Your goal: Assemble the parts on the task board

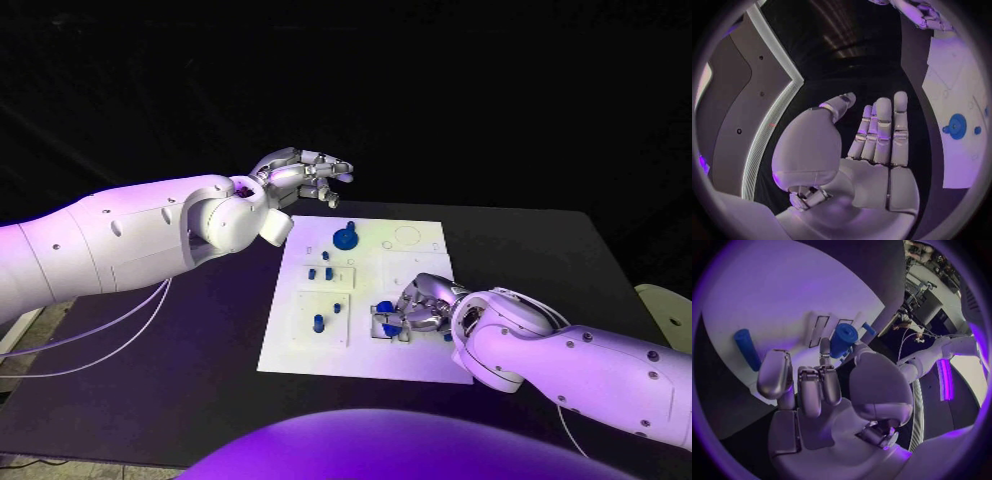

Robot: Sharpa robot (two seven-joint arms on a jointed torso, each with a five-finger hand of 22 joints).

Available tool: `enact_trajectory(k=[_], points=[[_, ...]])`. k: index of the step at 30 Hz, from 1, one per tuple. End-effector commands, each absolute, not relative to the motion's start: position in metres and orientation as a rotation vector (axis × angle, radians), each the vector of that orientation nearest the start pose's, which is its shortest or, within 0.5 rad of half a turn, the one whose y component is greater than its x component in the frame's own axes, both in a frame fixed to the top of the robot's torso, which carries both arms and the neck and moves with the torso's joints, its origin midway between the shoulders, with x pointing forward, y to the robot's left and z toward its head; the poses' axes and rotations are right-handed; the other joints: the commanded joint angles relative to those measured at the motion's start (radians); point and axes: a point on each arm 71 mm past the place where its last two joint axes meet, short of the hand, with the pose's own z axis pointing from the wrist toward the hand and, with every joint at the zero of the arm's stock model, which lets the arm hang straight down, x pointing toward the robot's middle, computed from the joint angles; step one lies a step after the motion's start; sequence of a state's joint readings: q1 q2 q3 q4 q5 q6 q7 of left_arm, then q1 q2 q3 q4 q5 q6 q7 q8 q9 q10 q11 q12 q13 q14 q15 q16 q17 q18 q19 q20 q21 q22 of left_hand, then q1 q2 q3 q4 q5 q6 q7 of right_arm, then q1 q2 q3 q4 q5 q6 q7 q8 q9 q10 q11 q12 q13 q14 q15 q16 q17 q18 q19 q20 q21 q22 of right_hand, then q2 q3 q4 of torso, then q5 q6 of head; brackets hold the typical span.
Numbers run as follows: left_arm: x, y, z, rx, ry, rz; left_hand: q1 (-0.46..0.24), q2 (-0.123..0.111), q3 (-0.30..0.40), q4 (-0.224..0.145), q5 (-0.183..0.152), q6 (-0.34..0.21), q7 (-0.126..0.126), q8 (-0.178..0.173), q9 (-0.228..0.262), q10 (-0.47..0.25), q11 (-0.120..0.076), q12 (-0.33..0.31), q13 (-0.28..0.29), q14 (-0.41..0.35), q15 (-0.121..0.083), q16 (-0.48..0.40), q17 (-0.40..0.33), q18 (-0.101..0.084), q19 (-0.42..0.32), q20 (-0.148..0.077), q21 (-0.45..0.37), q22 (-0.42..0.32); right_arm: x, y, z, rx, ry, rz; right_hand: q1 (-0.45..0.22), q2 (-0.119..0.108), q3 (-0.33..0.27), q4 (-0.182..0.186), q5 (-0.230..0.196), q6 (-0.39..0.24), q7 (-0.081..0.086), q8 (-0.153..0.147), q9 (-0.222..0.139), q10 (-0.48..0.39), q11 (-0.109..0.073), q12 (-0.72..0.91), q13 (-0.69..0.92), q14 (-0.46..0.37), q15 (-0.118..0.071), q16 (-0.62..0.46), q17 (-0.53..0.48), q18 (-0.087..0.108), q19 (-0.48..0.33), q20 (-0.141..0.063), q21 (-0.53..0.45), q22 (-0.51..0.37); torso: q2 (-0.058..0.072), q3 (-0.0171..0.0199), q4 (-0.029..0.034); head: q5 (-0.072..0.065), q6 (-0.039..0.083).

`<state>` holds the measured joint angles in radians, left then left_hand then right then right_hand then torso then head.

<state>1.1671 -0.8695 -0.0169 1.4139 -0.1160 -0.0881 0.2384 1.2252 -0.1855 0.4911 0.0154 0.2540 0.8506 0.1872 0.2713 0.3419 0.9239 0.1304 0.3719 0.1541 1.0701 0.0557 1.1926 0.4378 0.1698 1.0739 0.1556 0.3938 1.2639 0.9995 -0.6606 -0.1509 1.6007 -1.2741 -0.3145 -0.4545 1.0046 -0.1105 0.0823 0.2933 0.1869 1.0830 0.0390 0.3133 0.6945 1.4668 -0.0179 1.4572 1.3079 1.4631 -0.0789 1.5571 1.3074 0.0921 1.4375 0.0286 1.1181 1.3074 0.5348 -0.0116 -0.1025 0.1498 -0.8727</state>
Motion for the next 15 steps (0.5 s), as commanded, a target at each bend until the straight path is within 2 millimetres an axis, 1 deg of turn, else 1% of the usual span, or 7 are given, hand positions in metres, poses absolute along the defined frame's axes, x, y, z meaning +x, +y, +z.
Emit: enact_trajectory(k=[1,2,5,10,15], points=[[0.4984,0.2411,-0.2004,-1.068,1.652,-1.522,0.000,0.009,-0.003,0.000,0.003,-0.009,-0.001,0.003,-0.001,-0.007,0.000,0.004,0.001,-0.008,0.001,0.006,-0.001,0.009,0.005,0.004,-0.004,-0.001,0.3934,-0.1053,-0.3124,0.073,2.153,0.643,-0.032,-0.016,-0.032,0.001,-0.042,-0.001,0.006,-0.006,0.001,0.030,-0.008,-0.010,0.145,0.100,-0.006,0.005,0.222,-0.002,-0.001,-0.004,-0.008,0.108,0.001,0.0001,0.0004,0.000,0.000],[0.4984,0.2411,-0.2004,-1.068,1.652,-1.522,0.000,0.009,-0.003,0.000,0.003,-0.009,-0.001,0.003,-0.001,-0.007,0.000,0.004,0.001,-0.008,0.001,0.006,-0.001,0.009,0.005,0.004,-0.004,-0.001,0.3933,-0.1049,-0.3125,0.071,2.154,0.644,-0.042,-0.023,-0.059,0.002,-0.060,0.000,0.006,-0.007,0.003,0.031,-0.007,-0.010,0.145,0.099,-0.006,0.005,0.221,-0.002,-0.001,-0.004,-0.010,0.108,0.001,0.0000,0.0004,0.000,0.000],[0.4983,0.2410,-0.2004,-1.068,1.653,-1.522,0.006,0.014,0.001,-0.002,0.008,-0.009,-0.002,0.005,-0.001,-0.009,0.000,0.008,0.002,-0.009,0.001,0.007,-0.002,0.009,0.006,0.004,-0.004,-0.001,0.3930,-0.1036,-0.3124,0.066,2.155,0.649,-0.053,-0.012,-0.115,0.002,-0.065,0.000,0.007,-0.009,0.007,0.030,-0.007,-0.012,0.144,0.100,-0.006,0.005,0.222,-0.002,0.000,-0.003,-0.012,0.109,0.000,-0.0003,0.0001,0.002,0.000],[0.4983,0.2410,-0.2004,-1.068,1.654,-1.522,0.006,0.014,0.001,-0.002,0.009,-0.010,-0.002,0.005,-0.001,-0.010,0.000,0.009,0.002,-0.009,0.001,0.007,-0.002,0.009,0.006,0.004,-0.005,-0.001,0.3929,-0.1035,-0.3118,0.067,2.148,0.650,-0.057,-0.003,-0.142,0.002,-0.063,-0.002,0.008,-0.012,0.009,0.028,-0.007,-0.015,0.142,0.100,-0.006,0.005,0.222,-0.002,0.000,-0.003,-0.014,0.110,0.000,-0.0003,0.0005,0.002,0.000],[0.4982,0.2413,-0.2005,-1.068,1.654,-1.521,0.006,0.014,0.001,-0.002,0.009,-0.010,-0.002,0.005,-0.002,-0.010,0.000,0.009,0.002,-0.009,0.001,0.008,-0.002,0.009,0.006,0.004,-0.005,-0.001,0.3924,-0.1061,-0.3101,0.071,2.132,0.650,-0.054,0.006,-0.151,0.001,-0.056,-0.001,0.008,-0.013,0.010,0.029,-0.007,-0.015,0.142,0.100,-0.005,0.005,0.224,-0.002,0.000,-0.003,-0.013,0.111,-0.001,0.0002,0.0003,0.002,0.000]])
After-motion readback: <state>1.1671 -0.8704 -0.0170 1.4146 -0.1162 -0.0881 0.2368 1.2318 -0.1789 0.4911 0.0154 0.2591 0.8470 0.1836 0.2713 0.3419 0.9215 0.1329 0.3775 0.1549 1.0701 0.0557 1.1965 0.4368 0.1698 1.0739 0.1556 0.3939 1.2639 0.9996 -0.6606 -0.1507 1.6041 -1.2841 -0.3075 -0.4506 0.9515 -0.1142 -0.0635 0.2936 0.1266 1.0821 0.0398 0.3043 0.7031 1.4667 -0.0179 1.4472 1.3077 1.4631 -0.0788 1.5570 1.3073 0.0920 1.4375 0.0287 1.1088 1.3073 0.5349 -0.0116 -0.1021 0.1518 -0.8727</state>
